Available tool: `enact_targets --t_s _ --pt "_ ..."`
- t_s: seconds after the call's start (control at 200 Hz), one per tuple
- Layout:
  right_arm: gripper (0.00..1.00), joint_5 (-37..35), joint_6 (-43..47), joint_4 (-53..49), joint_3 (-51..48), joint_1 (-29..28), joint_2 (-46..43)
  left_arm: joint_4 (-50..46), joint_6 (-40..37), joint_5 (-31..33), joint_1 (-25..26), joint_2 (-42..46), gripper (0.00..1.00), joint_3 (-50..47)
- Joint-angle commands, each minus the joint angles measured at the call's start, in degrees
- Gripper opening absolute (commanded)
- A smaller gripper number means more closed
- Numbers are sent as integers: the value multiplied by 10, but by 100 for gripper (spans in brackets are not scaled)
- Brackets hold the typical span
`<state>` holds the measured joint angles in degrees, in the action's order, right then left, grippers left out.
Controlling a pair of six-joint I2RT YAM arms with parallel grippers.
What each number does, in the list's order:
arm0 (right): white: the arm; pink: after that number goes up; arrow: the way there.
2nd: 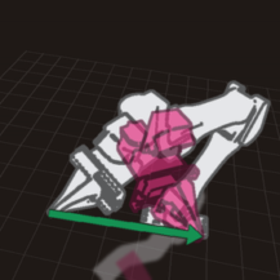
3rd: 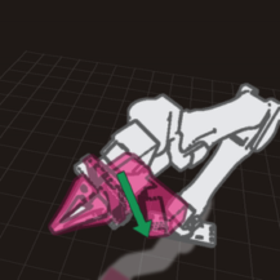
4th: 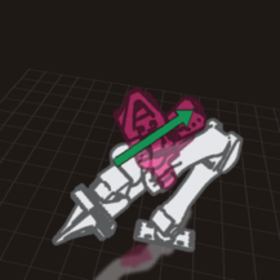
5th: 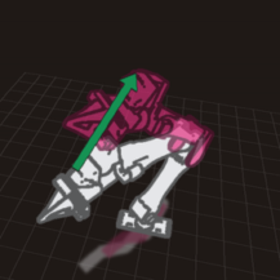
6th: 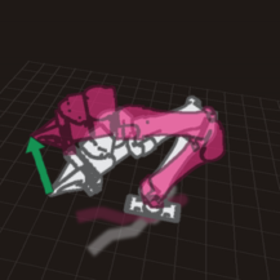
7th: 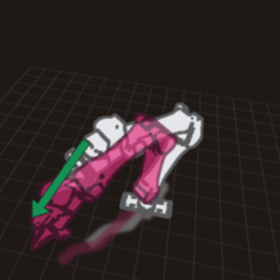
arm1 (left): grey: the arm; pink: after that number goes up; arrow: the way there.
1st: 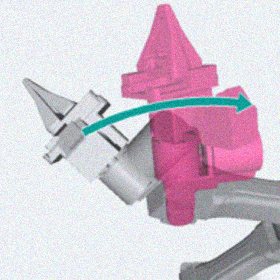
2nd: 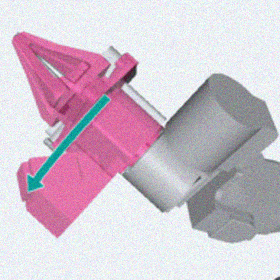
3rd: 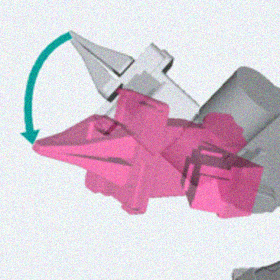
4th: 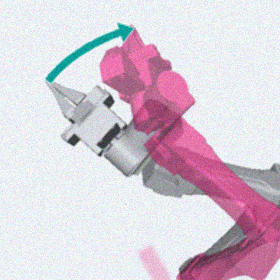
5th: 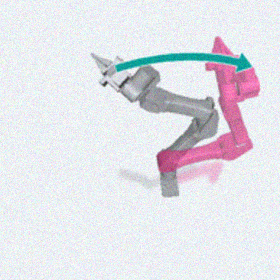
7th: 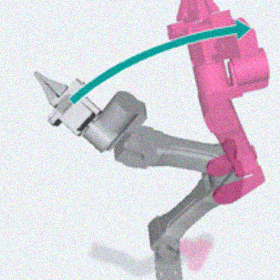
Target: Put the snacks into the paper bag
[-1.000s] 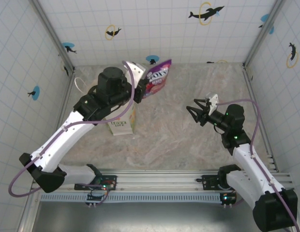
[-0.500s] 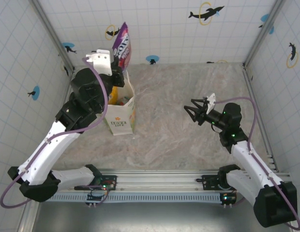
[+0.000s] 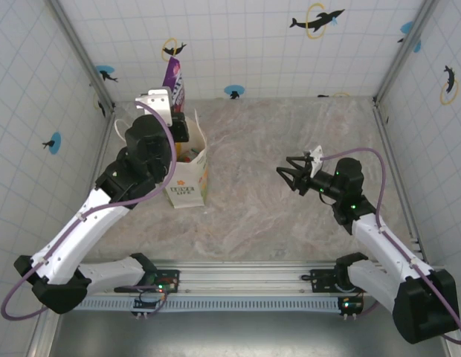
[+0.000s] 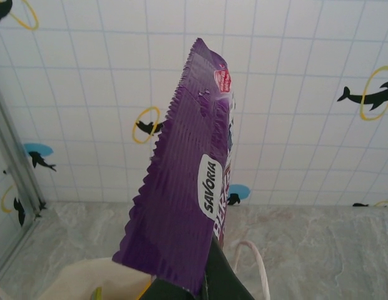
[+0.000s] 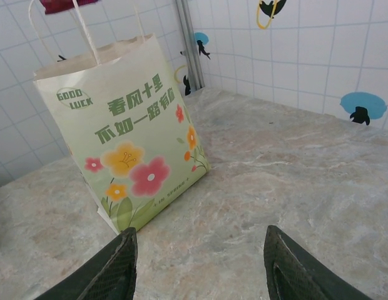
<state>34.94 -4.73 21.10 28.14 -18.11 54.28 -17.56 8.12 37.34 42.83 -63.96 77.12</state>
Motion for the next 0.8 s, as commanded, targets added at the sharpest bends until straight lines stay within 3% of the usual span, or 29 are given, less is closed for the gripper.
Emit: enact_targets --t_s 0.0,0.3,0.796 --pt "55 -4 10 15 -10 -7 2 0 43 7 3 11 0 -25" --pt "54 -6 19 1 -10 -11 1 -17 91 -33 -43 22 0 -54" --pt "54 -13 23 -1 -17 -17 0 -19 123 -83 -68 18 0 -81"
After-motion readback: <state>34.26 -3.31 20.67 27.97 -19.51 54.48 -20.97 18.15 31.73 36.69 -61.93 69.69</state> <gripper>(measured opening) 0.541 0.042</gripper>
